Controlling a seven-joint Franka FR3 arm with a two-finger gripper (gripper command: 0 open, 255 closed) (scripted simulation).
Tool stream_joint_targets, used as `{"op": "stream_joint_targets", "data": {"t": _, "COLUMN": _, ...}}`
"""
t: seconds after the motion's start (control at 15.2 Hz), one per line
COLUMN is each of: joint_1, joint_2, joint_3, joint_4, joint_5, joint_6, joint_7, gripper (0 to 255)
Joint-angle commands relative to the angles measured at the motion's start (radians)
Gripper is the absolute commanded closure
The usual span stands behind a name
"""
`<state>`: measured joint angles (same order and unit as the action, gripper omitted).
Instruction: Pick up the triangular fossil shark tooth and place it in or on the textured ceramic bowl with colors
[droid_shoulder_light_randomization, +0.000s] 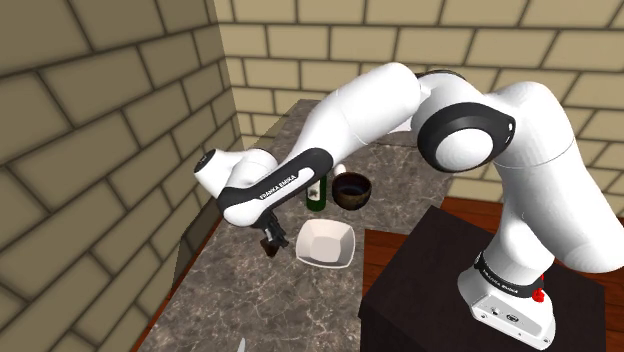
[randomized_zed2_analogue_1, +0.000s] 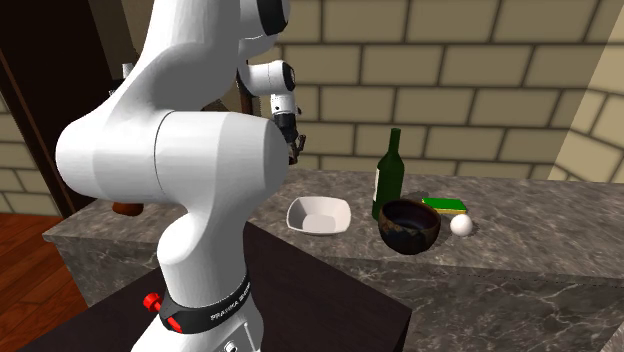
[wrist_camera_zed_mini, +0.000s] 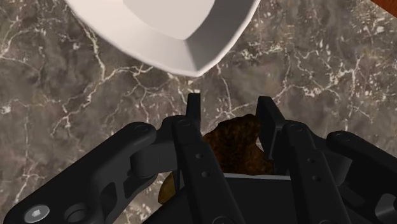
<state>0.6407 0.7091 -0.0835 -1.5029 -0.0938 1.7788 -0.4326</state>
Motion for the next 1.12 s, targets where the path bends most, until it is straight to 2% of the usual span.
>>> {"op": "stream_joint_targets", "data": {"t": 0.0, "joint_1": 0.0, "joint_2": -0.017, "joint_3": -0.001, "joint_4": 0.002, "joint_5": -0.001, "joint_6": -0.019, "joint_7": -0.003, "gripper": 255}}
{"op": "stream_joint_targets", "data": {"t": 0.07, "joint_1": 0.0, "joint_2": -0.018, "joint_3": -0.001, "joint_4": 0.002, "joint_5": -0.001, "joint_6": -0.021, "joint_7": -0.003, "gripper": 255}}
{"op": "stream_joint_targets", "data": {"t": 0.59, "joint_1": -0.086, "joint_2": -0.167, "joint_3": -0.056, "joint_4": -0.26, "joint_5": -0.047, "joint_6": 0.112, "joint_7": -0.112, "gripper": 255}}
{"op": "stream_joint_targets", "data": {"t": 1.06, "joint_1": -0.168, "joint_2": -0.25, "joint_3": -0.115, "joint_4": -0.409, "joint_5": -0.095, "joint_6": 0.203, "joint_7": -0.218, "gripper": 255}}
